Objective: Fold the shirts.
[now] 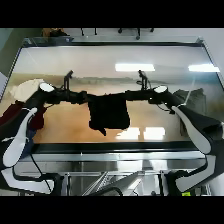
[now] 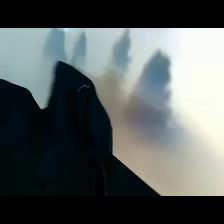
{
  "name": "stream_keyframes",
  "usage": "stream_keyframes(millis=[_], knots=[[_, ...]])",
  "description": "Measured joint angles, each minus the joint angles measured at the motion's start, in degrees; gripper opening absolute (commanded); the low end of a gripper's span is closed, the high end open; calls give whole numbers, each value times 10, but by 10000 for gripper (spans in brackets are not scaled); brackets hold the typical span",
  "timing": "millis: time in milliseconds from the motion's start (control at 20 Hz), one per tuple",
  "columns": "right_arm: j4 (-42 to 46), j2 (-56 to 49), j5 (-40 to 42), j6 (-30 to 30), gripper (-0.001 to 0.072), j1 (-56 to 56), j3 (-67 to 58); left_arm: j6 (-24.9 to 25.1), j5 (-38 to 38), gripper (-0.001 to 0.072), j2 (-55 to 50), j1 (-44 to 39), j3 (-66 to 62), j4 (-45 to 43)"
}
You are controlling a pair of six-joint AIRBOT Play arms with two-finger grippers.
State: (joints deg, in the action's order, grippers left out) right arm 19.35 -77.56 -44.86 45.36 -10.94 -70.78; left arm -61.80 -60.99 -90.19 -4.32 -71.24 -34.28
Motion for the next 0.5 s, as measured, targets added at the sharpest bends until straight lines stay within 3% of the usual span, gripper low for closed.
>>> stream_keyframes(millis=[500], knots=[[7, 355, -26, -18, 22, 115, -75, -68, -115, 15, 292, 119, -224, -4]])
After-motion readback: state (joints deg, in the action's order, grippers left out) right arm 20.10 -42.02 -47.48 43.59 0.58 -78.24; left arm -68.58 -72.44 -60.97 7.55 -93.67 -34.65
